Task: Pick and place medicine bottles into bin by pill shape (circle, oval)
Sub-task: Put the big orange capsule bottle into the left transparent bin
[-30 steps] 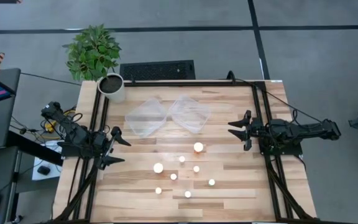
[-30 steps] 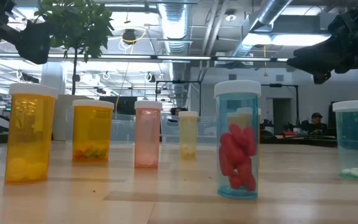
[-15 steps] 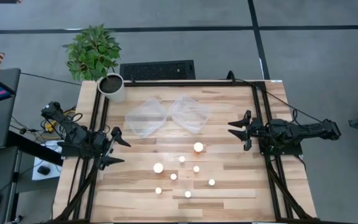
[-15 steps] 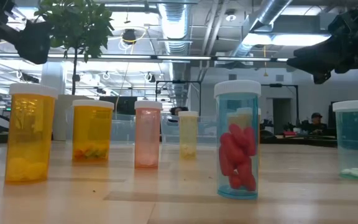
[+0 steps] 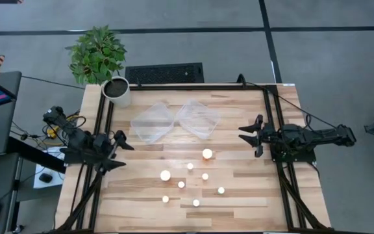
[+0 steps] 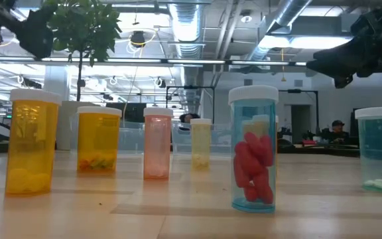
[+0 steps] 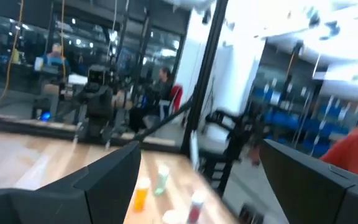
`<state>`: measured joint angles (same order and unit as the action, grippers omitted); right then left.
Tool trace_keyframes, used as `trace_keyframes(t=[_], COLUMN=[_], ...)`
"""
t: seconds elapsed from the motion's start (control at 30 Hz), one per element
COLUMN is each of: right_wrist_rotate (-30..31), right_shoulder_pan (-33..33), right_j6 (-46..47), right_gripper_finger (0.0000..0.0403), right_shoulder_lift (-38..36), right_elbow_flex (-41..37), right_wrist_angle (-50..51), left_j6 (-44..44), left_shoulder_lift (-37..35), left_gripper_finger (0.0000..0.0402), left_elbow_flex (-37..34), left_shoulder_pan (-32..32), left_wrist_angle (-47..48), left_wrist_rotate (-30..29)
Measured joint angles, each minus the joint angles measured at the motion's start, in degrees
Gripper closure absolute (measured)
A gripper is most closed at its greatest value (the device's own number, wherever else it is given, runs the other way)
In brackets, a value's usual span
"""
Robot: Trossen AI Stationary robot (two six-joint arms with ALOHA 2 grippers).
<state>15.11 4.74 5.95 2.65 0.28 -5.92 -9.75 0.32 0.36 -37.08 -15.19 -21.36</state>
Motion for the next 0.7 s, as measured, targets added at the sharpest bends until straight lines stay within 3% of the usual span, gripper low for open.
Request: trace_keyframes(t=[0.27, 0.4, 0.6, 0.7], right_wrist_rotate=[0.0, 0.0, 0.0, 0.0], right_shoulder_pan=[0.0, 0.0, -0.1, 0.0], right_j6=[7.8, 15.1, 26.3, 28.7], right_gripper_finger=[0.0230, 0.0232, 0.0231, 0.0232], right_shoulder_lift=[0.0, -0.1, 0.0, -0.1], right_elbow_flex=[1.1, 2.0, 2.0, 2.1], right_wrist_angle=[-8.0, -9.7, -11.9, -20.5], left_j6=[0.7, 2.6, -0.7, -4.9], left_shoulder_lift=[0.0, -0.1, 0.4, 3.5], left_gripper_finger=[0.0079, 0.0079, 0.0079, 0.0079], left_elbow_flex=[0.0, 0.4, 5.0, 8.5], left_shoulder_pan=[0.0, 0.0, 0.0, 0.0], left_wrist_angle=[-21.0, -34.8, -34.5, -29.3], left_wrist_rotate=[-1.3, -5.4, -11.3, -14.0])
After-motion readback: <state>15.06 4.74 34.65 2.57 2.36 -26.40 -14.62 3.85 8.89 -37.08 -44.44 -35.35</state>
